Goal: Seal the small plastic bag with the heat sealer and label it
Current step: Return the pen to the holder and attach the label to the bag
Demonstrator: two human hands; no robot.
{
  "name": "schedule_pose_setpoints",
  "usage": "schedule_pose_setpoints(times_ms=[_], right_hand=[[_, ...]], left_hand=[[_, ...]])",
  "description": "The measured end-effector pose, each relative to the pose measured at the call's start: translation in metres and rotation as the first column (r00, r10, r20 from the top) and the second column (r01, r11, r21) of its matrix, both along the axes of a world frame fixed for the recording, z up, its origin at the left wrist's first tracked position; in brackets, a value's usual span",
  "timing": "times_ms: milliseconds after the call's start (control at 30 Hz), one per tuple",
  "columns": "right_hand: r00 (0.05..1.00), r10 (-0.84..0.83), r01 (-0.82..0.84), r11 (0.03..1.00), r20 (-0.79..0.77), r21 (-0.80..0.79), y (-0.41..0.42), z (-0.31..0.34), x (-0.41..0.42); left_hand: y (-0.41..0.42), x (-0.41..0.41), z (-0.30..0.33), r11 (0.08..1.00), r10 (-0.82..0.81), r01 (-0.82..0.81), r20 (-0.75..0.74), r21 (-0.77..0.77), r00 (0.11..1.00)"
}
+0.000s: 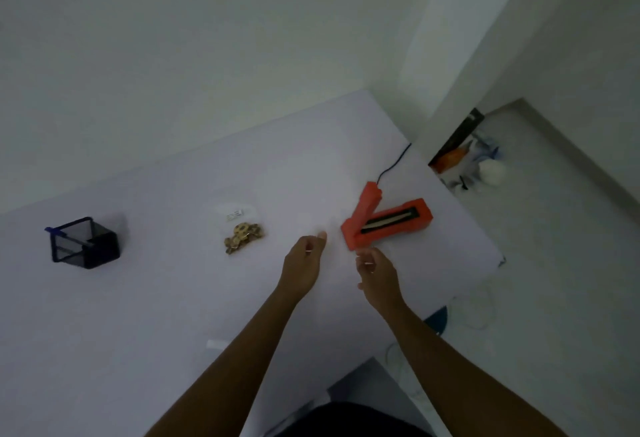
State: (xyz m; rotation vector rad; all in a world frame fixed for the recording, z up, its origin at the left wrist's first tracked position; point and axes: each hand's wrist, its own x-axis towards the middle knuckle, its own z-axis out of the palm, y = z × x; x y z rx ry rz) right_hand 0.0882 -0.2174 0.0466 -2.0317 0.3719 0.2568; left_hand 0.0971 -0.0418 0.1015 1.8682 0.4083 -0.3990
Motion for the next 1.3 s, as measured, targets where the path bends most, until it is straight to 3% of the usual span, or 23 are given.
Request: schedule_pose_setpoints(times_ms=[200,333,500,633,867,1100,1300], right_hand=[[0.971,-0.234,0.234,0.972,-0.047,-0.018,-0.082,-0.011,0.035],[0.94,-0.328,0.319,0.943,-0.098,-0.098,-0.124,-0.025,0.068],[0.974,-0.211,0.201,0.974,-0.089,-0.104,-0.146,-0.046,0.105],[0.975,-0.212,0.206,0.975,-0.071,-0.079,-0.147,-0.051,0.135],[0.998,0.007,-0.007,1.0,-0.065,-0.001,-0.13,-0.057,0.222],[0.979,0.164,-0.166,0.986,-0.117,-0.011,-0.102,-0.048,0.298],[0.956,0.274,-0.282,0.956,-0.101,-0.075,-0.103,-0.029,0.314]], left_hand=[[-0.055,0.03,-0.009,0.997,-0.042,0.036,-0.076,-0.07,0.996],[-0.089,0.05,-0.022,0.974,0.054,-0.093,-0.185,-0.208,0.981],[-0.123,0.064,-0.045,0.937,0.229,-0.283,-0.252,-0.205,0.94],[-0.132,0.078,-0.045,0.924,0.313,-0.349,-0.219,-0.154,0.924],[-0.112,0.144,-0.044,0.886,0.435,-0.454,-0.174,-0.089,0.883],[-0.077,0.215,-0.043,0.903,0.405,-0.423,-0.184,-0.07,0.895],[-0.057,0.235,-0.043,0.947,0.296,-0.314,-0.196,-0.071,0.935]])
